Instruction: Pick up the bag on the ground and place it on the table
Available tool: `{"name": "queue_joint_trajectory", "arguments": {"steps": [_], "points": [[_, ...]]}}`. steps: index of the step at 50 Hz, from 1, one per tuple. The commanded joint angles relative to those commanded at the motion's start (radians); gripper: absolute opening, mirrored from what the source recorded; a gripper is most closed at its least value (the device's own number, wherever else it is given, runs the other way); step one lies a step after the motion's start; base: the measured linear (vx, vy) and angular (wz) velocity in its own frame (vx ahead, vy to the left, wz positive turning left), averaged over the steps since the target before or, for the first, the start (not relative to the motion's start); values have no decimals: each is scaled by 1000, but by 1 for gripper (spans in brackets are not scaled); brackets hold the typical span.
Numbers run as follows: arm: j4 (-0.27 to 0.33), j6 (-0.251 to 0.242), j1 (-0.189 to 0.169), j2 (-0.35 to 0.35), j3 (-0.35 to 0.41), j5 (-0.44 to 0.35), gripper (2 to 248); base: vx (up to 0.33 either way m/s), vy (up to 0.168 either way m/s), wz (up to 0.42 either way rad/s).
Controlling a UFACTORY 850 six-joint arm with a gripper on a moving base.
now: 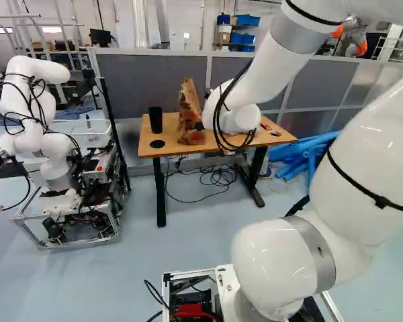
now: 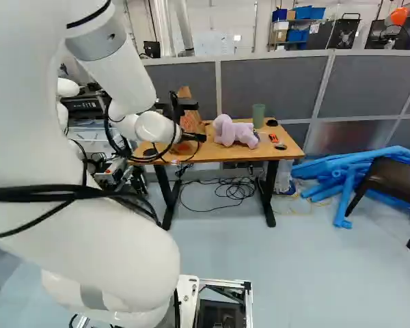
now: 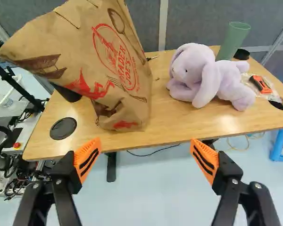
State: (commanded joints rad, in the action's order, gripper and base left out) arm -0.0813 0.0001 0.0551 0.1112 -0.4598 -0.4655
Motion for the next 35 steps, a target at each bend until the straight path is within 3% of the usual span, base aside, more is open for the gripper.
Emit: {"name": "queue_joint_trajectory", "arguments": {"steps": [35], "points": [[53, 0, -36, 110, 243, -265, 247, 0, 0, 0]]}}
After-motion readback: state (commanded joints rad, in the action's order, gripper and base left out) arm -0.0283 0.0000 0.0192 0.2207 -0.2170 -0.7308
